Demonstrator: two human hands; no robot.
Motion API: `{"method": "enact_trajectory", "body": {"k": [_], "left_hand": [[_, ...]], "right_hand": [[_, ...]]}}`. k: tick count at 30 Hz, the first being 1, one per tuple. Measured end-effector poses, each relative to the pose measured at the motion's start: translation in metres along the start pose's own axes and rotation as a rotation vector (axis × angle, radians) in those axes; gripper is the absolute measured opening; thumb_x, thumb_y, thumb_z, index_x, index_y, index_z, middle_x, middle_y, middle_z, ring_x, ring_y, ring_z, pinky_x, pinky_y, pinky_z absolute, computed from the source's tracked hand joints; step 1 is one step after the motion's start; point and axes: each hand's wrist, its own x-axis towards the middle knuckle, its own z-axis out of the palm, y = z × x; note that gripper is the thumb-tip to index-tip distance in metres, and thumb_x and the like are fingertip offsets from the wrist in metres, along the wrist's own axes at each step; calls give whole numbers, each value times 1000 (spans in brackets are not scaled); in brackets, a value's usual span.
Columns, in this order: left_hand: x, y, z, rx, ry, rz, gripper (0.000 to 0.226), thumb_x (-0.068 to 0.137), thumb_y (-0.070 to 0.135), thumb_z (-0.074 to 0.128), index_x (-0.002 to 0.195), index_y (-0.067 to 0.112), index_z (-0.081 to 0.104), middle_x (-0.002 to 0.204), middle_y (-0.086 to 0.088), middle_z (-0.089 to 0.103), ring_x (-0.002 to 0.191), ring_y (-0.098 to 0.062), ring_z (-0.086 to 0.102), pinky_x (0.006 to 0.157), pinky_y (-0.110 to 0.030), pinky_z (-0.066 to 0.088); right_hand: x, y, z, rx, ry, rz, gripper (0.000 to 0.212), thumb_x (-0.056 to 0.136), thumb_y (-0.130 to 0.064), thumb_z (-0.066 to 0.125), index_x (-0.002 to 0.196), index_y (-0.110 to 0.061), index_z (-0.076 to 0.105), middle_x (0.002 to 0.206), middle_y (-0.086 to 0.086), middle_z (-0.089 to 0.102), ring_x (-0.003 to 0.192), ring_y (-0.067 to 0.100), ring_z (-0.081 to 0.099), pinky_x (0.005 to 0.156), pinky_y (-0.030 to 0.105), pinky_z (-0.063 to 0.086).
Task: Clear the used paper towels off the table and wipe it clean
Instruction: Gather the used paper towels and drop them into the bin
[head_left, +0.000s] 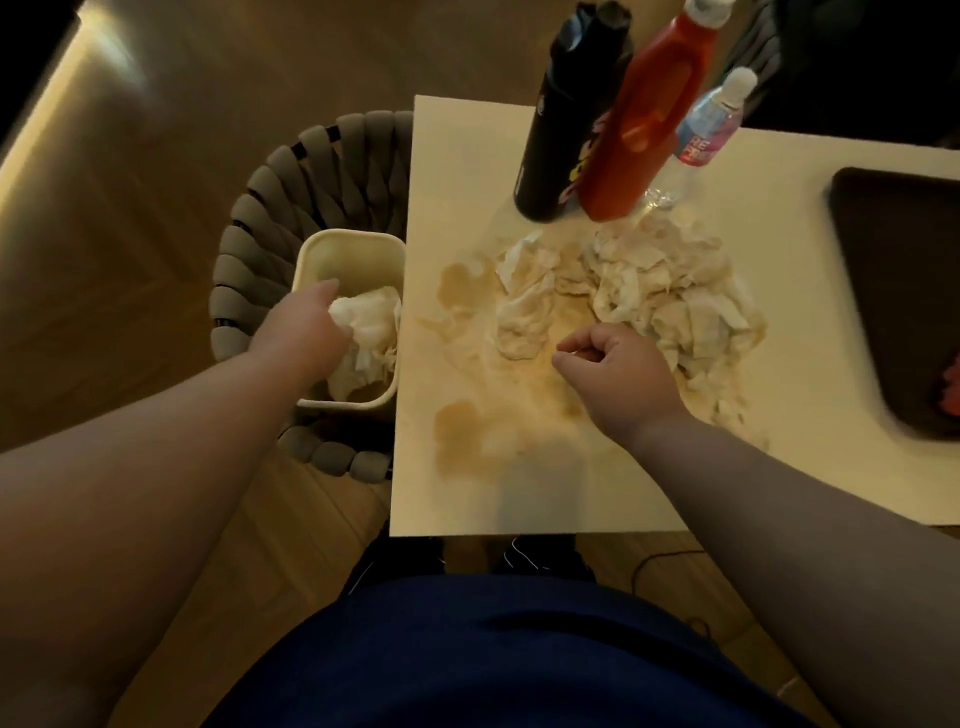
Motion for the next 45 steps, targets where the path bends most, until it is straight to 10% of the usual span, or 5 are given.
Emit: {"method": "enact_trajectory", "body": {"k": [9,20,36,45], "left_hand": [[-22,67,-7,-140,115,278,47,96,31,66,142,26,54,126,4,63,108,-19,63,92,-42,56],[-29,181,38,324,-145,561,51,98,40,60,146,28,47,137,-4,53,116,-28,57,92,-47,56],[-16,190,55,323,-152,458,36,100,19,52,133,27,63,100,0,59,81,-18,61,63,-27,49],[-33,192,34,69,-29,542,25,100,29,61,122,22,71,114,3,56,97,-17,56,84,-29,45]], "right_hand": [[-1,42,-44,40,153,123,4,91,-24,68,92,-25,72,83,-5,69,71,6,59,58,22,46],[-15,98,-103,52,259,221,9,93,-24,66,100,-25,72,77,-5,67,67,10,60,53,23,41],[1,110,-100,41,232,212,14,90,-25,67,102,-22,75,79,-6,69,71,10,62,57,24,44],[24,87,-80,24,163,134,27,90,-30,68,115,-24,75,86,-11,69,79,7,64,68,25,50]]}}
